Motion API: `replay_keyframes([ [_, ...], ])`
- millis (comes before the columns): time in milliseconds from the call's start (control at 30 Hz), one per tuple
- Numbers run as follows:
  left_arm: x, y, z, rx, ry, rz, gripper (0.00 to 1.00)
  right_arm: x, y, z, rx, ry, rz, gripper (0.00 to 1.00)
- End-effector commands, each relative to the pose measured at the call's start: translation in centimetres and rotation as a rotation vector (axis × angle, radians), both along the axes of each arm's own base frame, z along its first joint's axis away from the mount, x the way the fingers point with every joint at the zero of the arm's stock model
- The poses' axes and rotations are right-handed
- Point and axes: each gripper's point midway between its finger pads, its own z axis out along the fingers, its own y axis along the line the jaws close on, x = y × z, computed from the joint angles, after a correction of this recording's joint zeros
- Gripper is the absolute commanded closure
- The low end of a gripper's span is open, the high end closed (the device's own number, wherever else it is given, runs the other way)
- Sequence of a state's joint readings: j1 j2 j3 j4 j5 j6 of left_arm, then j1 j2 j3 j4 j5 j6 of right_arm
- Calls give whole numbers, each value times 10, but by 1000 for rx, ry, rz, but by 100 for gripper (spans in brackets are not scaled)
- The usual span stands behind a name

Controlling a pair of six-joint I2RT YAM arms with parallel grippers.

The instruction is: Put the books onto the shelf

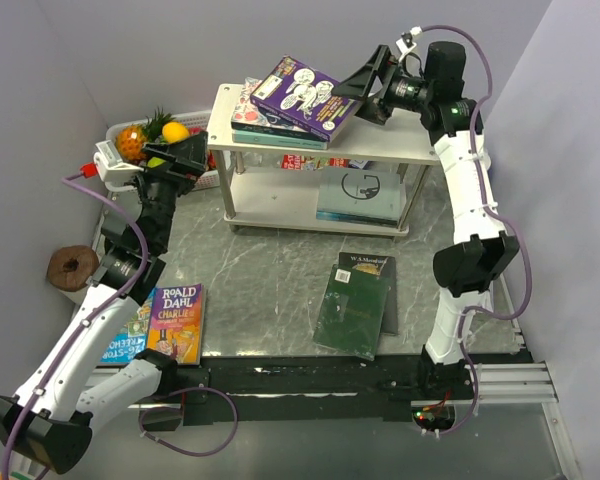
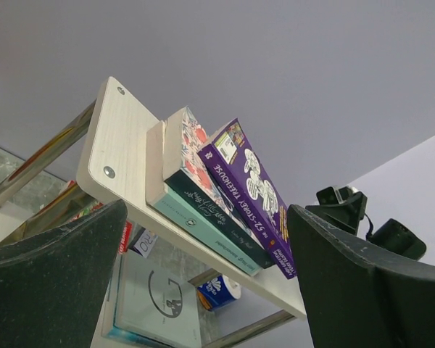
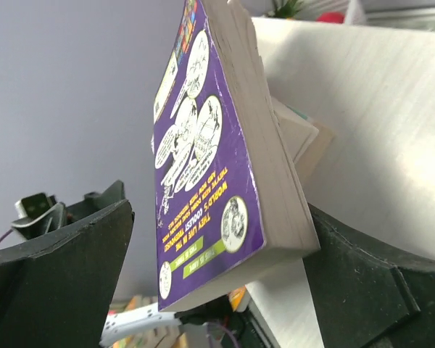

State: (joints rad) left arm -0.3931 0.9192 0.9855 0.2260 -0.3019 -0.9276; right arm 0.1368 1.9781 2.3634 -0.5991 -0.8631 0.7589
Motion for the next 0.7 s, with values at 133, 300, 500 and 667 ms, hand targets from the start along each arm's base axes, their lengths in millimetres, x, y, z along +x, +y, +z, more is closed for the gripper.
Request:
replay_keyframes([
  [133, 0, 8, 10, 51, -23, 28, 2, -33, -45, 51, -126, -179, -254, 0],
  [300, 11, 5, 19, 111, -11, 23, 3, -44, -69, 38, -194, -166, -400, 0],
  [500, 31, -23, 63, 223, -63, -114, 4, -74, -71, 41, -192, -254, -462, 3],
  [667, 59, -45, 90, 245, -97, -242, 4, -82, -46, 24, -170, -284, -415, 33],
])
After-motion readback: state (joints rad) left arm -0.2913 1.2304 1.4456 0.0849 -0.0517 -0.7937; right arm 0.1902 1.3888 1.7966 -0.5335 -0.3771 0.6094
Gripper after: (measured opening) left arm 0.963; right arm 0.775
